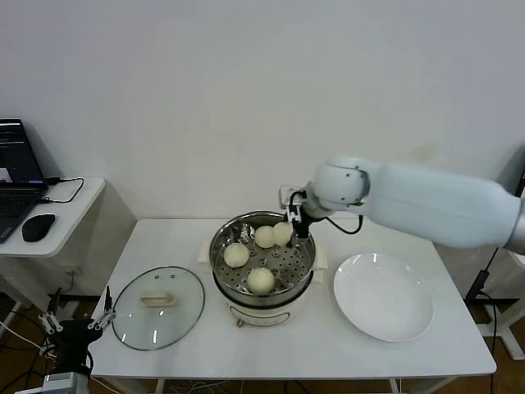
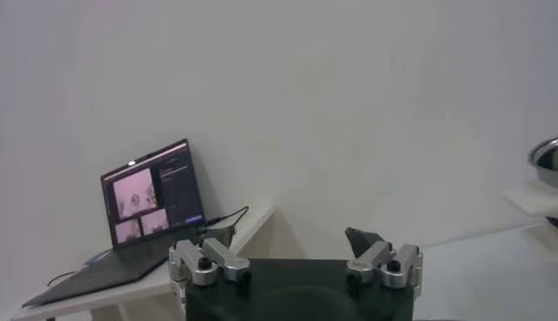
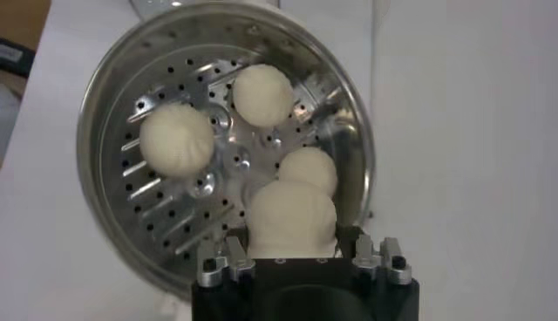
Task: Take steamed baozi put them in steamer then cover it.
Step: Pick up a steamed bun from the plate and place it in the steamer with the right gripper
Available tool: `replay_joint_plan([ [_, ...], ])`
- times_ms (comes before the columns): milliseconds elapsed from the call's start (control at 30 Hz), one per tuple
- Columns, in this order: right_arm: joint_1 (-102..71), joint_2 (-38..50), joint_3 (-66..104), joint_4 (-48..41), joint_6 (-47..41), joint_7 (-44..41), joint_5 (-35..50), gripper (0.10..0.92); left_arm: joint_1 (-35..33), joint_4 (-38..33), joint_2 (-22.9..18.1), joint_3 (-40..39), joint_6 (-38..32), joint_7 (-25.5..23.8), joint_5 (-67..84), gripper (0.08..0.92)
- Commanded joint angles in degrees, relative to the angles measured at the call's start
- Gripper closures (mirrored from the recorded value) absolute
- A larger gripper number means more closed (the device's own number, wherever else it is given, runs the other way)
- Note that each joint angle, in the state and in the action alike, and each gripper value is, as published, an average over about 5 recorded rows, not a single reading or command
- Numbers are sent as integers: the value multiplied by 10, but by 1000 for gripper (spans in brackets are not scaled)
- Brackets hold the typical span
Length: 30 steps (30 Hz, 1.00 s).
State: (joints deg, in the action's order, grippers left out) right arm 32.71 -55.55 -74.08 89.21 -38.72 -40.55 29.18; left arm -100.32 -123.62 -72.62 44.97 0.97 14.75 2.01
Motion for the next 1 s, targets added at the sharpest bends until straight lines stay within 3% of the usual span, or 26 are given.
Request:
replay_joint_plan([
  [33, -44, -39, -19, -31, -30, 31, 5, 406, 3, 4, -1, 1, 0, 0, 0, 177],
  [633, -71, -9, -4, -22, -29, 26, -16, 401, 5, 5, -3, -3, 0, 0, -3, 177],
  [900, -52, 33, 41, 14, -28, 20, -7, 230, 6, 4, -3, -5, 0, -1, -5, 177],
  [1000, -59, 58, 77, 40, -21, 48, 8, 206, 9, 4, -3, -6, 1, -1, -4, 177],
])
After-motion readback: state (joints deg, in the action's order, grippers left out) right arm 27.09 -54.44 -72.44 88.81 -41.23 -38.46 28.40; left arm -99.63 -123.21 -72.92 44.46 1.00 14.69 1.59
